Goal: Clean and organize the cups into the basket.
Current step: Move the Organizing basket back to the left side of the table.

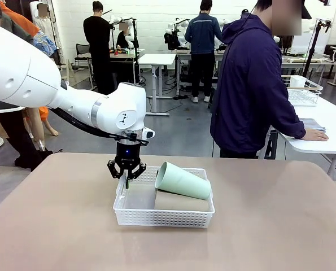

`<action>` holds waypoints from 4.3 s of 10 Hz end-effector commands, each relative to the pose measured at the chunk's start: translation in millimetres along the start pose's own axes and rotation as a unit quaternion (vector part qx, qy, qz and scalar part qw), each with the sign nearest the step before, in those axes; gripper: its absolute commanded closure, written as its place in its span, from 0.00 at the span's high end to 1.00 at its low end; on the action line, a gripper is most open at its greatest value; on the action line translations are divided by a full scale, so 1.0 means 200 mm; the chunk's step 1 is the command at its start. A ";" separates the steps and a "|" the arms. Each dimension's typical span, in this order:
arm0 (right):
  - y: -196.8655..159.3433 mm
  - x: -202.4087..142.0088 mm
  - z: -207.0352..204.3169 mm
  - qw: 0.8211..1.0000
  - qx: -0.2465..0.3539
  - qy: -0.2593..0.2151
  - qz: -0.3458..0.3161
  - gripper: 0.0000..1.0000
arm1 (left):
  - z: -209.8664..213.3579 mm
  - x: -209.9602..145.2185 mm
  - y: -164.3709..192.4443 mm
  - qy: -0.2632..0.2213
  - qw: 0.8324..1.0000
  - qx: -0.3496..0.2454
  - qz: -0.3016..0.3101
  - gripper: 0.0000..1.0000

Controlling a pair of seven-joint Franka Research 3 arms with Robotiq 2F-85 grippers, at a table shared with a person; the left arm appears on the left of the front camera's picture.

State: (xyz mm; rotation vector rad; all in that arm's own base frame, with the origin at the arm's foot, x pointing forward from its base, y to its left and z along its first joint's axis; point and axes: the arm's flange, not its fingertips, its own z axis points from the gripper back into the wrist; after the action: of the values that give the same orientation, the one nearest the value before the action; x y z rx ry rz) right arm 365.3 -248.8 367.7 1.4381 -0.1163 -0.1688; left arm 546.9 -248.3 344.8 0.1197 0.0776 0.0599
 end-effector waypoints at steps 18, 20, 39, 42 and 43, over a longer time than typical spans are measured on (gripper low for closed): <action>0.00 0.01 -0.01 1.000 -0.002 -0.004 -0.003 1.00 | -0.10 0.08 1.58 -0.033 0.996 0.076 0.027 0.66; 0.00 0.01 -0.01 1.000 -0.002 -0.004 -0.003 1.00 | -0.09 0.07 1.59 -0.038 0.996 0.079 0.031 1.00; 0.00 0.01 -0.01 1.000 -0.002 -0.004 -0.003 1.00 | 0.68 -0.87 1.12 -0.138 0.989 -0.060 0.012 1.00; 0.00 0.01 -0.01 1.000 -0.002 -0.004 -0.003 1.00 | 0.67 -0.91 1.11 -0.111 0.992 -0.050 0.015 1.00; 0.00 0.01 -0.01 1.000 -0.002 -0.004 -0.003 1.00 | 0.71 -0.91 1.09 -0.136 0.989 -0.055 0.013 1.00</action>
State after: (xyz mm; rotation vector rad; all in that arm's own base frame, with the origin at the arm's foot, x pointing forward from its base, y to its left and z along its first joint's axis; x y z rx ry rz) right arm 366.5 -248.3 368.0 1.4360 -0.1156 -0.1667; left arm 363.9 -59.3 521.1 0.0235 -0.1764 0.0760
